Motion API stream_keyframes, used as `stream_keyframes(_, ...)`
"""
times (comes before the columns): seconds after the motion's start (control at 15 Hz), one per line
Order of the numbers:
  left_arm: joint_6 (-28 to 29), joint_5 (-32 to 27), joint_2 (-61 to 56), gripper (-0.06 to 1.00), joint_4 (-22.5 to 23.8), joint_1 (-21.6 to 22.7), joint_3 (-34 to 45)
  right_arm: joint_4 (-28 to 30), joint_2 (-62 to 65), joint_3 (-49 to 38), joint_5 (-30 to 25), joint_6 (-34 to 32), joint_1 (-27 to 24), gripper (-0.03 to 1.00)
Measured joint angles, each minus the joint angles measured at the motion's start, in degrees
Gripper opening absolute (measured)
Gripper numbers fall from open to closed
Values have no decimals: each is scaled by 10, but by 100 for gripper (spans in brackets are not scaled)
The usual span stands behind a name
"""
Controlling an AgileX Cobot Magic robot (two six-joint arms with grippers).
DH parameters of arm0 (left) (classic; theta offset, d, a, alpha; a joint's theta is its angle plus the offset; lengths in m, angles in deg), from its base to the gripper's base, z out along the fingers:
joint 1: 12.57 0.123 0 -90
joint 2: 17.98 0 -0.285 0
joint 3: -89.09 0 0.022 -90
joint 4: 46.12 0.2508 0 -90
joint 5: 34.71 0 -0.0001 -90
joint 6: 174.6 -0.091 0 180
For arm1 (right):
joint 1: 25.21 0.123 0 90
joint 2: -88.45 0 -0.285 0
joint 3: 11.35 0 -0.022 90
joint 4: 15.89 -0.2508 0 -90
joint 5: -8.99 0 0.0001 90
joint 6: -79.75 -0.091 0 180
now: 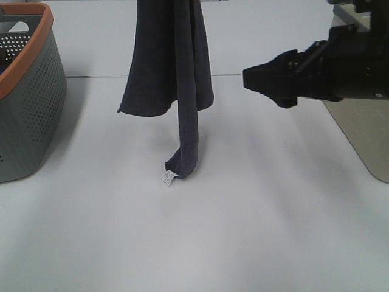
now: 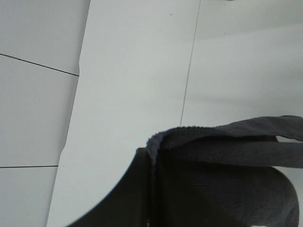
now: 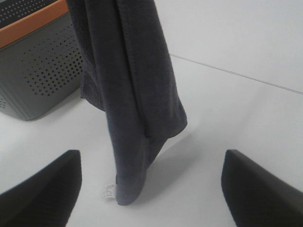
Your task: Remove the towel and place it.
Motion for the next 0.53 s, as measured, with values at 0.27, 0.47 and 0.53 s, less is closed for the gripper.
stream_keyframes(0.27,0,-11,3,0,0,0,0,-5,-77,68,1,2,22,80)
stream_keyframes(0.47,0,-16,3,0,0,0,0,-5,-136,107,24,4,23,79)
stream_keyframes(0.53,0,-16,3,0,0,0,0,-5,-157,119,27,4,23,78)
